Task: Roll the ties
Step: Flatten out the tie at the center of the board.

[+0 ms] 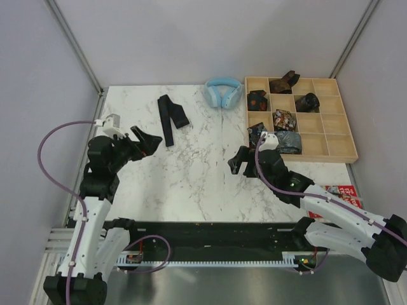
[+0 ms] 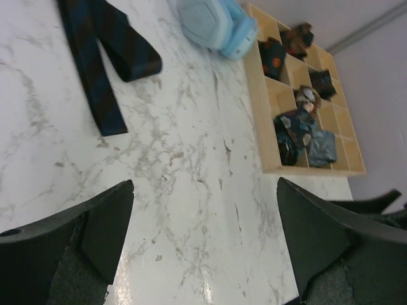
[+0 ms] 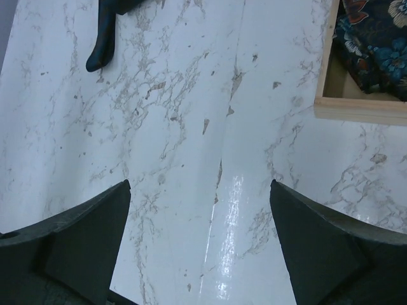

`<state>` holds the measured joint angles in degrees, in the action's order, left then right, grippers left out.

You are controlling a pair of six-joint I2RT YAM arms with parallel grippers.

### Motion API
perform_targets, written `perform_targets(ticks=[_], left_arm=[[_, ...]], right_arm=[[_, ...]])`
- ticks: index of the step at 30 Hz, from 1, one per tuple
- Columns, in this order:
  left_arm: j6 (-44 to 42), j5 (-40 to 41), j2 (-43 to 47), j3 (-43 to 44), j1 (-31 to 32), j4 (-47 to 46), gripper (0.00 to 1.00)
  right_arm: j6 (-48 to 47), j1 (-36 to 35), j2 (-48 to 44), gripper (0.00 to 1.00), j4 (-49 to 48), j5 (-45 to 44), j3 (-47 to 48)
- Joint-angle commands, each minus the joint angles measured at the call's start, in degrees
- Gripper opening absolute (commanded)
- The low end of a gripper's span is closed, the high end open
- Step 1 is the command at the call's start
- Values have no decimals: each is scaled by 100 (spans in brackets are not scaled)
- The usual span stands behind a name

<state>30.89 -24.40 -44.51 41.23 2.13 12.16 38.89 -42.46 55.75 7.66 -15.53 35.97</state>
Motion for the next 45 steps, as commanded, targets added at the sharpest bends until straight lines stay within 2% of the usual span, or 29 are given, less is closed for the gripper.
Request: perform_targets(ticks=[1,4,6,9,14,19,26,31,36,45], left_arm=[[583,1992,548,403,-29,1436,100],[426,923,497,307,-29,1113,94],[540,972,321,394,-29,1375,86],[584,1043,101,307,-29,1447,81],[1040,832,153,-264,-20,868,77],[1462,850,-118,-633,15,200,68],[1920,1604,-996,-757,480,-547,61],[2323,2069,-2041,-669,709,-1128,58],[2878,2571,-2807,-573,833,-1567,60],[3397,2774,-3950,-432,894,-2559,63]], right_arm=[[355,-614,173,98,-19,-1170,25],[540,-887,348,98,-203,-1716,-202],[724,-948,472,98,-300,-1866,-326],[804,-983,901,98,-457,-1673,-406],[769,-1089,1149,98,-976,-1909,-792],[690,-1089,1377,98,-1161,-1840,-845],[602,-1089,1518,98,-1513,-1655,-969],[427,-1089,1729,98,-1724,-1383,-951],[329,-1098,1843,98,-1794,-1198,-916],[312,-1089,1913,98,-1891,-1145,-925]])
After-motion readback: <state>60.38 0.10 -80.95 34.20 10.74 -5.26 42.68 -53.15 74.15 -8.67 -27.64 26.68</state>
